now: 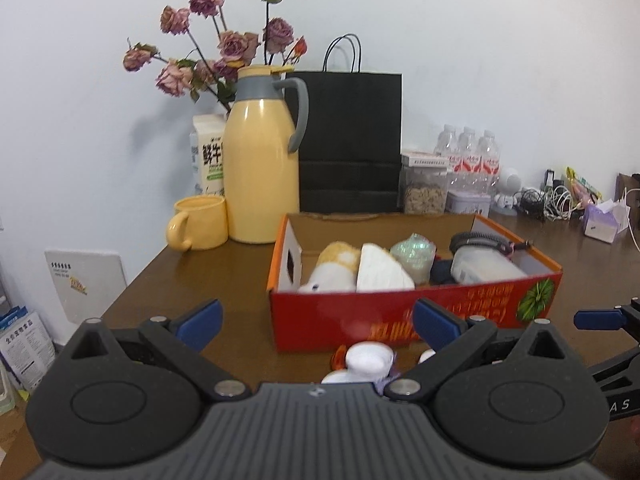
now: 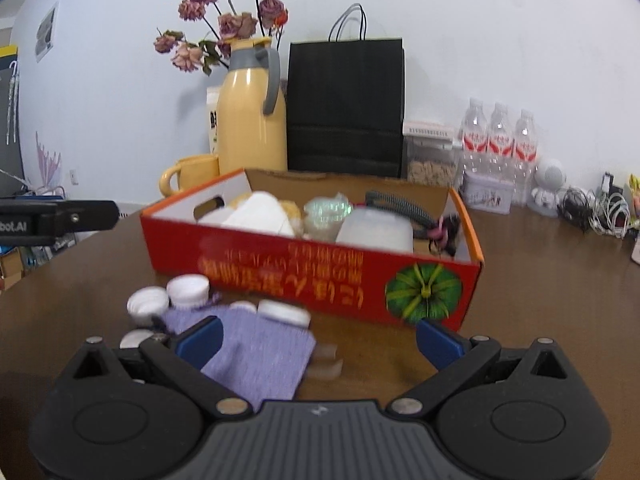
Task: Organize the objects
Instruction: 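Move the left tool to another white bottle cap on the purple pouch and grasp it, then lift the white cap with the left tool while the right tool grasps the black cable, then drop the cap into the box with the left tool while the right tool drops the cable, then move both tools back toward the purple pouch beside the box, then grasp the purple cloth pouch with the right tool and lift it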
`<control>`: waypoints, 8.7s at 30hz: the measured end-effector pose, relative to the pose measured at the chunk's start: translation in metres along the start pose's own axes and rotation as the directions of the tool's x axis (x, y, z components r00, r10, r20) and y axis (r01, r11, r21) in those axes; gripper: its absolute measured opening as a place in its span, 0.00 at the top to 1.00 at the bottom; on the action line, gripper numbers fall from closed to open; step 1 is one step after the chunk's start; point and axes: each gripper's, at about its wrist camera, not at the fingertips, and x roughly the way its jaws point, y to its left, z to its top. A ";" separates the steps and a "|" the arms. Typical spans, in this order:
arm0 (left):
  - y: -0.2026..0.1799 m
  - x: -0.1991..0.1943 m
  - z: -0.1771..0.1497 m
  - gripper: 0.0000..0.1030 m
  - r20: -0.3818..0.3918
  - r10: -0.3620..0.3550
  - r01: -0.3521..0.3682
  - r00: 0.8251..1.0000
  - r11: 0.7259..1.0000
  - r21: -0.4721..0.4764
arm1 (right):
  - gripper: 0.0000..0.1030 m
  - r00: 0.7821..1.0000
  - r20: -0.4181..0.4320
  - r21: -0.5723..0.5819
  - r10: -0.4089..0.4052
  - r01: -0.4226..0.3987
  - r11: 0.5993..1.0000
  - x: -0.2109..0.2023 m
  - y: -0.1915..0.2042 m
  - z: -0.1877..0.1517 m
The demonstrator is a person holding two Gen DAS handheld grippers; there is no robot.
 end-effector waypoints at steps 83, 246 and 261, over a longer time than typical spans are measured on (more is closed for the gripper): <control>0.012 -0.022 -0.041 0.72 -0.100 -0.096 0.093 0.990 0.995 -0.027 | 0.06 0.996 0.032 -0.057 0.084 -0.082 0.995 -0.001 0.037 -0.007; 0.065 -0.010 -0.049 0.00 -0.062 0.032 -0.038 0.998 0.995 -0.090 | 0.61 0.994 -0.106 -0.150 0.036 -0.051 0.987 0.023 0.055 -0.011; 0.058 -0.012 -0.049 0.00 -0.062 0.023 -0.028 0.998 0.996 -0.080 | 0.40 0.997 -0.054 -0.078 0.060 -0.064 0.995 0.008 0.044 -0.012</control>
